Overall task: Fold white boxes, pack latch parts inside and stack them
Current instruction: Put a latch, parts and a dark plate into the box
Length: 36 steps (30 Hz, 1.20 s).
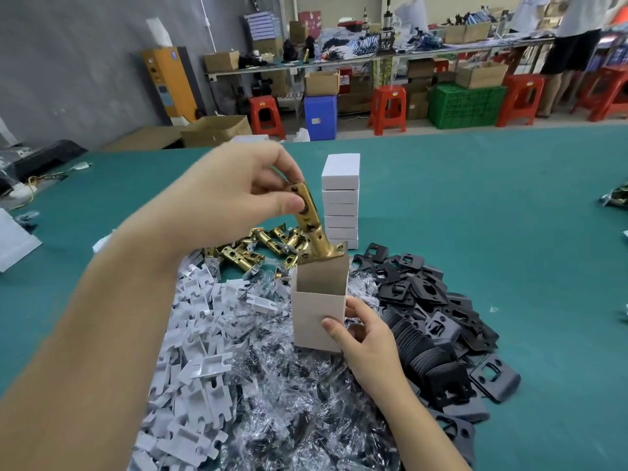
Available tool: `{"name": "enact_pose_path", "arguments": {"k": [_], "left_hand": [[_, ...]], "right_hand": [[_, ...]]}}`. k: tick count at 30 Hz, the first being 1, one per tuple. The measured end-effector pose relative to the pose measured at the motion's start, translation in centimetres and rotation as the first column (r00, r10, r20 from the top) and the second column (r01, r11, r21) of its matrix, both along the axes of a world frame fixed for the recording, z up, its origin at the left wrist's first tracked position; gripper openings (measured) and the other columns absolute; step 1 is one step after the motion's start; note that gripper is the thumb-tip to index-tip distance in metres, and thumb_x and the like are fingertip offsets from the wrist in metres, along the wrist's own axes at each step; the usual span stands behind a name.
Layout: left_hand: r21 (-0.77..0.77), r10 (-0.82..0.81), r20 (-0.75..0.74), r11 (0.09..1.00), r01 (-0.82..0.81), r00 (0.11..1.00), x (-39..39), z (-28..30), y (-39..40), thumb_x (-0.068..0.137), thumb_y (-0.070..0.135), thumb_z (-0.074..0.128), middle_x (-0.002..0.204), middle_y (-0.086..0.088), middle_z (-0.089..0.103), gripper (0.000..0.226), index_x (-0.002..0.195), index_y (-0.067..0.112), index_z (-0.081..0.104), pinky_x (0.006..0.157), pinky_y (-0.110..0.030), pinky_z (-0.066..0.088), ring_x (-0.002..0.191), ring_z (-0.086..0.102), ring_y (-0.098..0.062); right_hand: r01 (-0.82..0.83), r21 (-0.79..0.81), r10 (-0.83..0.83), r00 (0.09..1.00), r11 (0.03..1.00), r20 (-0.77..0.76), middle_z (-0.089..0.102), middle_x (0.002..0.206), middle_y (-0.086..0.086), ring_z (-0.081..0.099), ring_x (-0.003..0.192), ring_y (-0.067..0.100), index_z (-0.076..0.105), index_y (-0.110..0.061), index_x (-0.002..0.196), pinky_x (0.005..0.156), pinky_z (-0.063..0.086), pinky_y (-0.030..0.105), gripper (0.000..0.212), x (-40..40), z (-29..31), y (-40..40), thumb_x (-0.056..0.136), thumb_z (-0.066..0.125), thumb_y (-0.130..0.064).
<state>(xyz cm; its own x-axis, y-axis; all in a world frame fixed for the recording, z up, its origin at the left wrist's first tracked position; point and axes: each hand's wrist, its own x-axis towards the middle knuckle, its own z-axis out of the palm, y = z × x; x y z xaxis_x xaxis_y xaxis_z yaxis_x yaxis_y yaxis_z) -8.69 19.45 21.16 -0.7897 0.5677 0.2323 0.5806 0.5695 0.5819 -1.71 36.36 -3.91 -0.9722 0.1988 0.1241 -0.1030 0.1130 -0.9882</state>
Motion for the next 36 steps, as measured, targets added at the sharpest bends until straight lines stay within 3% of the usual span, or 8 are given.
{"name": "enact_pose_path", "arguments": {"k": [3,8,12,16,19,23,29,36], "left_hand": [[-0.067,0.034,-0.05,0.997,-0.037,0.998,-0.2,-1.4,0.7,0.089,0.022,0.077,0.082,0.017,0.077,0.015,0.095,0.027,0.065,0.071,-0.032,0.056,0.068,0.069,-0.002],[-0.151,0.06,-0.085,0.986,-0.073,0.995,-0.5,-3.2,1.4,0.089,0.027,0.078,0.084,0.013,0.075,0.015,0.088,0.032,0.064,0.053,-0.011,0.037,0.059,0.057,0.004],[-0.224,0.07,-0.075,0.971,-0.085,0.995,-0.5,-4.3,1.8,0.086,0.034,0.079,0.084,0.017,0.072,0.015,0.085,0.039,0.066,0.065,-0.027,0.044,0.064,0.054,0.009],[-0.269,0.058,-0.077,0.96,-0.077,0.995,-0.5,-5.3,2.0,0.085,0.036,0.081,0.084,0.026,0.064,0.01,0.09,0.036,0.072,0.061,-0.023,0.037,0.07,0.052,0.014],[-0.32,0.05,-0.068,0.945,-0.069,0.996,-0.6,-6.4,2.3,0.084,0.038,0.082,0.11,0.013,0.048,0.01,0.089,0.037,0.073,0.082,-0.031,0.044,0.094,0.049,0.001],[-0.392,0.03,-0.03,0.919,-0.039,0.999,-0.5,-7.1,2.3,0.083,0.037,0.083,0.119,0.008,0.044,0.013,0.083,0.039,0.07,0.102,-0.037,0.041,0.118,0.042,-0.011],[-0.456,0.025,-0.01,0.89,-0.027,1.0,-0.7,-7.8,1.9,0.087,0.037,0.079,0.12,0.012,0.044,0.014,0.08,0.042,0.068,0.101,-0.033,0.041,0.114,0.039,-0.005],[-0.503,0.02,-0.009,0.864,-0.022,1.0,-0.8,-8.4,1.4,0.089,0.04,0.075,0.115,0.013,0.047,0.008,0.083,0.04,0.07,0.096,-0.04,0.049,0.107,0.051,-0.007]], "right_hand": [[-0.003,0.008,0.003,1.0,1.0,-0.007,0.069,0.108,-0.028,0.067,0.088,0.018,0.061,-0.066,0.107,0.072,0.06,0.035,0.036,0.0,0.0,0.0,0.092,0.075,-0.036],[-0.004,0.019,0.004,1.0,1.0,-0.01,0.069,0.109,-0.029,0.067,0.086,0.017,0.059,-0.068,0.106,0.071,0.059,0.033,0.039,0.0,0.1,0.0,0.093,0.074,-0.035],[-0.002,0.02,0.002,1.0,1.0,0.004,0.069,0.111,-0.027,0.067,0.088,0.025,0.061,-0.062,0.111,0.074,0.06,0.042,0.034,-0.1,0.0,-0.1,0.094,0.074,-0.036],[-0.008,0.037,0.009,0.999,0.999,-0.037,0.068,0.111,-0.029,0.065,0.083,0.019,0.06,-0.066,0.11,0.065,0.056,0.029,0.034,0.0,0.0,0.0,0.094,0.072,-0.038],[-0.007,0.026,0.008,0.999,1.0,-0.04,0.068,0.11,-0.028,0.065,0.081,0.022,0.059,-0.067,0.11,0.064,0.055,0.029,0.03,-0.1,0.0,-0.1,0.088,0.07,-0.05],[-0.019,0.019,0.02,0.999,1.0,-0.041,0.069,0.108,-0.025,0.065,0.084,0.03,0.06,-0.065,0.111,0.071,0.058,0.046,0.031,-0.2,-0.2,-0.1,0.081,0.066,-0.06],[-0.017,0.035,0.018,0.999,0.999,-0.038,0.069,0.106,-0.024,0.064,0.083,0.027,0.061,-0.062,0.112,0.07,0.057,0.046,0.03,-0.1,-0.1,-0.1,0.082,0.066,-0.059],[-0.014,0.077,0.018,0.999,0.997,-0.039,0.068,0.107,-0.027,0.064,0.081,0.021,0.058,-0.068,0.109,0.065,0.054,0.03,0.038,-0.1,-0.2,0.0,0.093,0.073,-0.036]]}}
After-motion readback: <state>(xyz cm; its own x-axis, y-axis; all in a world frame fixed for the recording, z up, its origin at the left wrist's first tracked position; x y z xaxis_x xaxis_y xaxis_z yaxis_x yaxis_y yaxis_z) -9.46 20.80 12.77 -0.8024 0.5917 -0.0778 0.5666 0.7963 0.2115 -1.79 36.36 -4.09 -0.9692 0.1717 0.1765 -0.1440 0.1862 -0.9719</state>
